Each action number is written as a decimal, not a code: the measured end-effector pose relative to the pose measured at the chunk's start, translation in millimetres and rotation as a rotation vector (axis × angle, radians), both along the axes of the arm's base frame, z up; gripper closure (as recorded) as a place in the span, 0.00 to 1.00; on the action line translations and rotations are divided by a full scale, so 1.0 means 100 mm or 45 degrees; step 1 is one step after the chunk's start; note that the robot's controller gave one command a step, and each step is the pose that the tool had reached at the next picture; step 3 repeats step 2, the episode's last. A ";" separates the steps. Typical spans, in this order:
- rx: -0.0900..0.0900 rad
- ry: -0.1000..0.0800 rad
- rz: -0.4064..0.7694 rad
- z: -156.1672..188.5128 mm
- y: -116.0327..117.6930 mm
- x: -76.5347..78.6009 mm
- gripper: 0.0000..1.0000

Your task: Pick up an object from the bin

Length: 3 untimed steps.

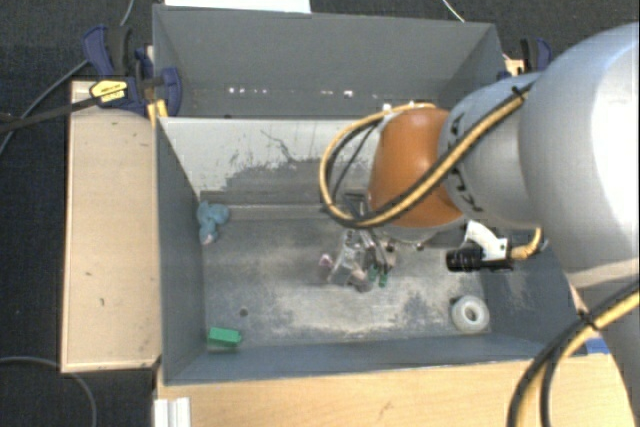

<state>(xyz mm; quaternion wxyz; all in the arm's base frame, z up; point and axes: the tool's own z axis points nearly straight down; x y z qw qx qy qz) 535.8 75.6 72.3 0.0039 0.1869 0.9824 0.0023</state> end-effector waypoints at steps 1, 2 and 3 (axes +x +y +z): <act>-0.001 0.002 0.041 0.89 -0.08 0.15 1.00; 0.000 -0.008 0.035 1.39 -0.09 0.15 1.00; 0.000 -0.008 0.035 1.39 -0.09 0.15 1.00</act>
Offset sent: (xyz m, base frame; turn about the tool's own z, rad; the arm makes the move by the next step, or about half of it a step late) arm 0.0003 -0.0122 0.0873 0.0135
